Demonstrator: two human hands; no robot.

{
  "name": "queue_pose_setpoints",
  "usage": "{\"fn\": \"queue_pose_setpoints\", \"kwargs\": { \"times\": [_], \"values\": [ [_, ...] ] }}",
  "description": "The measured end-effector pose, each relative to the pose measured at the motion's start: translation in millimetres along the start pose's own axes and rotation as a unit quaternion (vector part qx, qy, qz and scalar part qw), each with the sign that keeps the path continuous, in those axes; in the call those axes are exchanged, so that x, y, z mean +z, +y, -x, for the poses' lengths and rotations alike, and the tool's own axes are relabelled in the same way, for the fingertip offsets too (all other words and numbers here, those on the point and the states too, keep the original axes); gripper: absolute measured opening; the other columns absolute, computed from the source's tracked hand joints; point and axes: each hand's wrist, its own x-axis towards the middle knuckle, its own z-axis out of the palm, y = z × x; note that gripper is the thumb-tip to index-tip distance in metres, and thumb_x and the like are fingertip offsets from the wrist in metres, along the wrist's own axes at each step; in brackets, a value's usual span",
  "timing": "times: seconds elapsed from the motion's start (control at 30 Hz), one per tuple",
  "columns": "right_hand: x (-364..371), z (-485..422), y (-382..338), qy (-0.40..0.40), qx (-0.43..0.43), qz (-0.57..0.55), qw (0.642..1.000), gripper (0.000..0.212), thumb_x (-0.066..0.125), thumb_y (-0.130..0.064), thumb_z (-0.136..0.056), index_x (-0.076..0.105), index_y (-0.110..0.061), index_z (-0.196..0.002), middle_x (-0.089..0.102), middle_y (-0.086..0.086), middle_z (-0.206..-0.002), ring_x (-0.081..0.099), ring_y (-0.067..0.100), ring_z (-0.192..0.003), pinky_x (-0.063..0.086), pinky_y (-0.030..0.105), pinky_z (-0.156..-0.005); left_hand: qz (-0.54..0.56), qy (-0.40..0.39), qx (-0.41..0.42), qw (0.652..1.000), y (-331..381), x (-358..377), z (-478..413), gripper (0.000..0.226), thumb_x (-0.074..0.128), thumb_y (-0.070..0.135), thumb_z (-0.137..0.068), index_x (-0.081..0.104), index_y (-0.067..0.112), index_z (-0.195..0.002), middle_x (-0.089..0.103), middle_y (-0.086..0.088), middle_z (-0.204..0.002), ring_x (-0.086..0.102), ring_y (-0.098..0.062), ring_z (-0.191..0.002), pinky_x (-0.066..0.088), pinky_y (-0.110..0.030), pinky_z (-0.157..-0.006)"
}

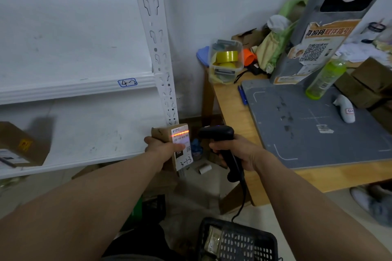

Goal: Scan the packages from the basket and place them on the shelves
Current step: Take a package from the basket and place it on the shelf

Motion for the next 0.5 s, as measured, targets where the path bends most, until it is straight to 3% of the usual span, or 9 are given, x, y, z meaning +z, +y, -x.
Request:
{"fn": "queue_pose_setpoints", "kwargs": {
  "times": [0.37, 0.5],
  "values": [
    [-2, -13, -6, -0.013, 0.014, 0.033, 0.999, 0.044, 0.082, -0.019, -0.079, 0.067, -0.012, -0.120, 0.069, 0.009, -0.086, 0.062, 0.021, -0.074, 0.053, 0.035, -0.065, 0.012, -0.014, 0.001, 1.000, 7, 3, -7, 0.080, 0.089, 0.021, -0.072, 0.021, 0.022, -0.114, 0.061, -0.017, -0.119, 0.064, -0.036, -0.107, 0.056, -0.055, -0.093],
    [-14, -12, -14, 0.048, 0.035, 0.083, 0.995, 0.031, 0.079, -0.014, -0.085, 0.067, -0.008, -0.113, 0.067, 0.008, -0.079, 0.062, 0.019, -0.063, 0.053, 0.030, -0.056, 0.020, -0.033, 0.006, 0.999, 11, 6, -9, 0.078, 0.088, 0.018, -0.075, 0.021, 0.019, -0.116, 0.060, -0.016, -0.123, 0.063, -0.036, -0.112, 0.055, -0.051, -0.094]
  ]
}}
